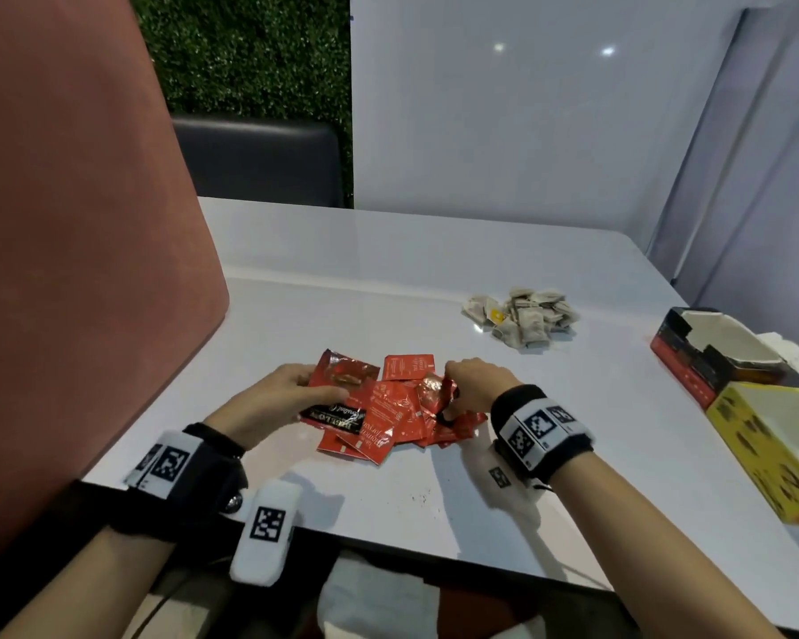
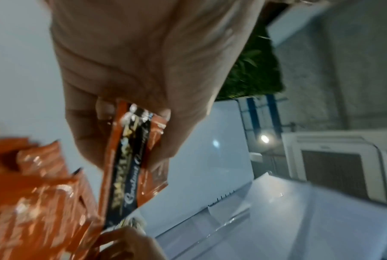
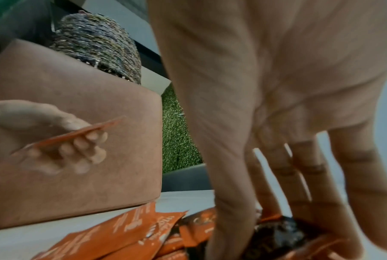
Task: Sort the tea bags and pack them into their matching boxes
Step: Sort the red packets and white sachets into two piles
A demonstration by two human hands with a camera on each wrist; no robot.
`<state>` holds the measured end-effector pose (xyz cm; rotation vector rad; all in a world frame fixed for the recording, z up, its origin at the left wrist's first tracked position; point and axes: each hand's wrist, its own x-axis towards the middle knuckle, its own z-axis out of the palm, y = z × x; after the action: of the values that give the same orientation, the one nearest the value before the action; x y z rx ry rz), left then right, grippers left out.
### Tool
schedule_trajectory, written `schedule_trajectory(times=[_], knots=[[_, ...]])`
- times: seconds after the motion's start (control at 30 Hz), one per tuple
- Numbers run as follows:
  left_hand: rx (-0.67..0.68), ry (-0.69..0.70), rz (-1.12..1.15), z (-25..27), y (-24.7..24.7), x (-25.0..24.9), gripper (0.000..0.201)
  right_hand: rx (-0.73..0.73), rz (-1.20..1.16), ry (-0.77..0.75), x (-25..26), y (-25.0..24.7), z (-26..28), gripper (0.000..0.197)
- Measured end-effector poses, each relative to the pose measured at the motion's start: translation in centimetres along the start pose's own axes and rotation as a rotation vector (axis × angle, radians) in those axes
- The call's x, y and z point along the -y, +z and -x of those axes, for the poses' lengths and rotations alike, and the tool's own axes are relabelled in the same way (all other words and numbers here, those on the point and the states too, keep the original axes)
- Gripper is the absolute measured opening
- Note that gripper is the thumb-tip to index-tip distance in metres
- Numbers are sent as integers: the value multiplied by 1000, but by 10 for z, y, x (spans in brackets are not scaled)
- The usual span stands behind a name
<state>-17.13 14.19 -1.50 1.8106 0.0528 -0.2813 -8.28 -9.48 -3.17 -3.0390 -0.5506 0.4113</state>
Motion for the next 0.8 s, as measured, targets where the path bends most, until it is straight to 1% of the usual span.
schedule_trajectory(times=[0.03,0.07,0.13,0.17,0.23,0.3,0.33,0.4,0.47,0.57,0.63,0.73,0.8], knots=[[22,-19,71,-1,1,5,35,-19,6,24,1,1,-3,62],[35,-28,126,-2,3,10,36,-37,-2,47,0,2,-5,64],[41,-33,195,-2,8,17,21,-72,-43,73,-1,2,-6,64],[46,-47,223,-2,10,20,21,-97,-79,74,-3,2,-5,59],[77,-63,240,-1,11,24,25,-171,-183,56,-10,-1,-3,41],[73,-50,190,-4,7,27,30,-280,-298,30,-18,-7,3,25],[53,-45,147,-5,4,26,31,-341,-345,11,-21,-11,6,21],[9,-12,37,-9,-1,22,30,-436,-424,-49,-25,-21,13,18],[-23,38,-86,-13,-6,13,29,-487,-498,-111,-27,-29,20,19],[-164,81,-146,-23,-11,2,30,-514,-593,-184,-28,-35,27,23],[-234,102,-175,-30,-12,-2,25,-499,-622,-212,-25,-32,28,28],[-220,150,-319,-34,-11,-8,11,-415,-699,-272,-19,-25,30,32],[-159,167,-445,-34,-6,-15,15,-363,-698,-320,-12,-26,32,29]])
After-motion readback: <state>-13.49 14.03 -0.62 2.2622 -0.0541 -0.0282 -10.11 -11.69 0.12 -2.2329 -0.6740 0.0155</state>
